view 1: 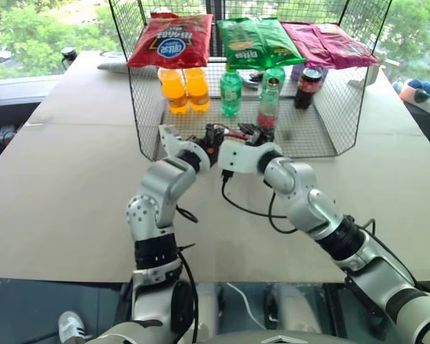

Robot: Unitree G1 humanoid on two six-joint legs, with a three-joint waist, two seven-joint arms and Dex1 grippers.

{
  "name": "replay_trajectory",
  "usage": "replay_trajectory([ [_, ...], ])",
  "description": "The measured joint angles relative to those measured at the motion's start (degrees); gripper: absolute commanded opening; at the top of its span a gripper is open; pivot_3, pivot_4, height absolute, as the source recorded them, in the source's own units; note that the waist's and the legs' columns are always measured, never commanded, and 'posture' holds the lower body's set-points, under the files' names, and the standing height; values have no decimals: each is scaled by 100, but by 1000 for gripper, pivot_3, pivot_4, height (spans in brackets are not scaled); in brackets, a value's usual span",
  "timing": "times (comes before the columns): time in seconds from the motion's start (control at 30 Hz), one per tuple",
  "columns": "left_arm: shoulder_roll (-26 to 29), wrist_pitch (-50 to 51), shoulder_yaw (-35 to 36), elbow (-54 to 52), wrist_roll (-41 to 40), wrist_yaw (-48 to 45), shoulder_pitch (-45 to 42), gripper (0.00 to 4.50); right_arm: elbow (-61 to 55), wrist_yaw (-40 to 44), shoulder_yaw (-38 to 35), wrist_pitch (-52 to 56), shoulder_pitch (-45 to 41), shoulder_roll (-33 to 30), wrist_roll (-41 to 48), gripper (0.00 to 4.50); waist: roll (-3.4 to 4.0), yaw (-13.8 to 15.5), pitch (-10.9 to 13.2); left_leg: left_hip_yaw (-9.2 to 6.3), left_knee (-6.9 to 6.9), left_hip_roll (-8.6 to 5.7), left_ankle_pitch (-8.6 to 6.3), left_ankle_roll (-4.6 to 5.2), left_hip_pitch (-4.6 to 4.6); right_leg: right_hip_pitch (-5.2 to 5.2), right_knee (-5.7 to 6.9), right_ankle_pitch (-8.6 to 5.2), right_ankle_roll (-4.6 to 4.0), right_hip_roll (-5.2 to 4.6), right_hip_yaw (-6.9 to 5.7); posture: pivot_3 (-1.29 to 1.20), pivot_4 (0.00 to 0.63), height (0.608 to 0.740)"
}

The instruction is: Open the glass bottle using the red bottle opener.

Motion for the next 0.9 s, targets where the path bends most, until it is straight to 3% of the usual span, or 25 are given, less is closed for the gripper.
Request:
replay_trajectory([
  [0.1, 29, -8, -40, -15, 3, 3, 39, 0, 63, -26, -75, -6, -2, 57, -46, 894, 0, -2, 0, 0, -1, 0, 0, 0, 0, 0, -1, 0, 0, 0, 0, 0, 150, 740],
  [0.6, 147, 35, -202, -13, -7, -240, 150, 0, 74, 47, -149, -13, -2, 245, -211, 894, 0, -1, 0, -1, -6, 1, 0, -1, -2, 0, -7, -1, -2, 0, -4, 0, 150, 740],
  [0.7, 166, 60, -205, -13, -22, -250, 148, 0, 78, 62, -147, -19, -2, 293, -236, 77, 0, 0, 0, -1, -6, 1, 0, -1, -2, 0, -8, -2, -3, 0, -4, 0, 150, 740],
  [0.9, 190, 61, -226, -9, -21, -239, 149, 0, 96, 123, -121, -34, -2, 294, -353, 33, 1, -1, 1, -1, -9, 1, 0, -1, -2, 0, -11, -3, -5, 0, -5, 0, 150, 740],
])
